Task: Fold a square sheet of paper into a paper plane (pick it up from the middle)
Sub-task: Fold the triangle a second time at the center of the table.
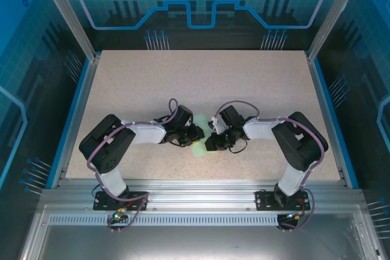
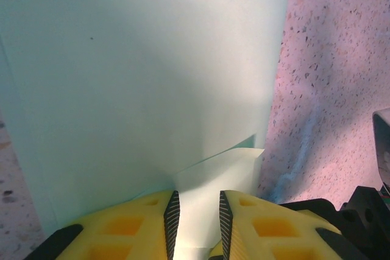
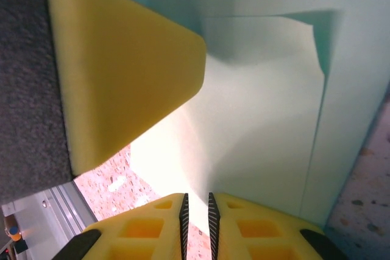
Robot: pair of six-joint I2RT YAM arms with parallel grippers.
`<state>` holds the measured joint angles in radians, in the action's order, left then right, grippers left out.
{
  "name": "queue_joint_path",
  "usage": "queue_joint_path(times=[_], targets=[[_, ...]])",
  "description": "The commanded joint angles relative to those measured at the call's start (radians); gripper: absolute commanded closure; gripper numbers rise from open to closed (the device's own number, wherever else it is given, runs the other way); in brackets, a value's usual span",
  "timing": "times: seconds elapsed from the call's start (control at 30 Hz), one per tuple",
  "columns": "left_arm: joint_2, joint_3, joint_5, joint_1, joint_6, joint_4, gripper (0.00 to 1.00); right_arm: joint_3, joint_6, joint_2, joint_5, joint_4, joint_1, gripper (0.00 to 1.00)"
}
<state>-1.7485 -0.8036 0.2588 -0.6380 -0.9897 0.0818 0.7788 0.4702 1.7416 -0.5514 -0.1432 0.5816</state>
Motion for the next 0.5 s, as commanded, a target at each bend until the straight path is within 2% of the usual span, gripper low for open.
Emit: queue_joint_path(times=[0.0, 0.47], targets=[[0.015, -0.015, -0.064, 0.007, 0.042, -0.102, 0.7, -0.054, 0.006, 0.023, 0.078, -0.134, -0.019, 0.82], [0.066, -0.038, -0.073, 0.16, 0.16, -0.147, 0.68, -0.056, 0.026, 0.037, 0.076, -0.108, -0.019, 0.84]])
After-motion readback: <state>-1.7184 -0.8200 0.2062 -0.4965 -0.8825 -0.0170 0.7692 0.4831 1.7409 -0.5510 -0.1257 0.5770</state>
